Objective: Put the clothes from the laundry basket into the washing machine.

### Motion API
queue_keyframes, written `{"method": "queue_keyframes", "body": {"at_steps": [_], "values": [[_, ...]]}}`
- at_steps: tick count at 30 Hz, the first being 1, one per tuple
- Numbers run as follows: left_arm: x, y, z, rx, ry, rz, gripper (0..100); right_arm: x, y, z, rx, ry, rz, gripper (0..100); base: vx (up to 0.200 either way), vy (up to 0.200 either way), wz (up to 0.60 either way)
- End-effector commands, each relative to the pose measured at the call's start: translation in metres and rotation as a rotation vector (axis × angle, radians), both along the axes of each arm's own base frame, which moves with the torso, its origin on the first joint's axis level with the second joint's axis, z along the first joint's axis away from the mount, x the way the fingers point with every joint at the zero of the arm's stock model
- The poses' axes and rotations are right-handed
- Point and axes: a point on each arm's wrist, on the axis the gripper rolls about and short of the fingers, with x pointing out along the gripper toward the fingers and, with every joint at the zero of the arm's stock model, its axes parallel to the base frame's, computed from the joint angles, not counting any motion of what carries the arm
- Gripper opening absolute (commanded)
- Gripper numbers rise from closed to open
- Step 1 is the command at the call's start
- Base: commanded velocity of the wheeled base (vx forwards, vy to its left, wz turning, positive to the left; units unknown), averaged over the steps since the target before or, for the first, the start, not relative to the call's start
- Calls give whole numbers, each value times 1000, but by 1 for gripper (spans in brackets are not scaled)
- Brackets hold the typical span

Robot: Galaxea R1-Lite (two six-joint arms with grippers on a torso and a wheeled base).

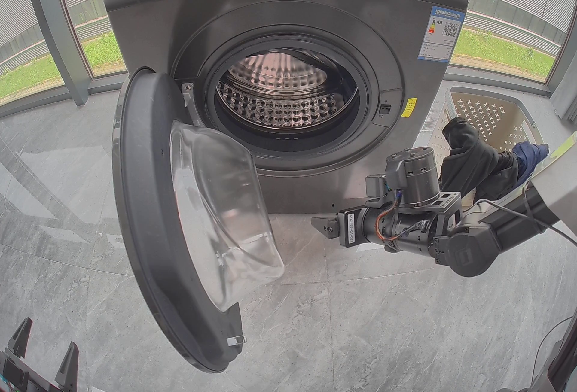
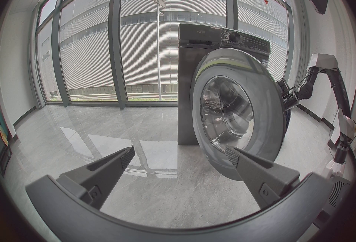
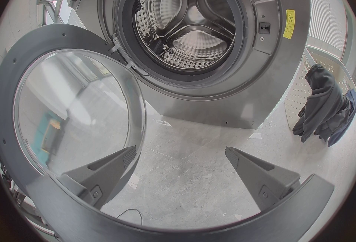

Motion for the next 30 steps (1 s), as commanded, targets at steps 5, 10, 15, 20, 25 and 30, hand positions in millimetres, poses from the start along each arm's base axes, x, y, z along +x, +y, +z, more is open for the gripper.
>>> {"method": "queue_keyframes", "body": {"at_steps": [5, 10, 15, 20, 25, 30], "values": [[0, 0, -5, 0, 3, 0, 100, -7, 36, -7, 3, -4, 75, 100, 0, 0, 0], [0, 0, -5, 0, 3, 0, 100, -7, 49, -6, 35, -3, 86, 100, -120, 0, 0], [0, 0, -5, 0, 3, 0, 100, -4, 57, -10, 36, -2, 97, 100, -200, 0, 0], [0, 0, -5, 0, 3, 0, 100, -21, 77, -9, 60, 1, 153, 100, -40, 0, 0], [0, 0, -5, 0, 3, 0, 100, -23, 85, 0, 108, -18, 161, 100, 0, 0, 0], [0, 0, -5, 0, 3, 0, 100, -8, 87, -1, 117, -32, 137, 100, 0, 0, 0]]}}
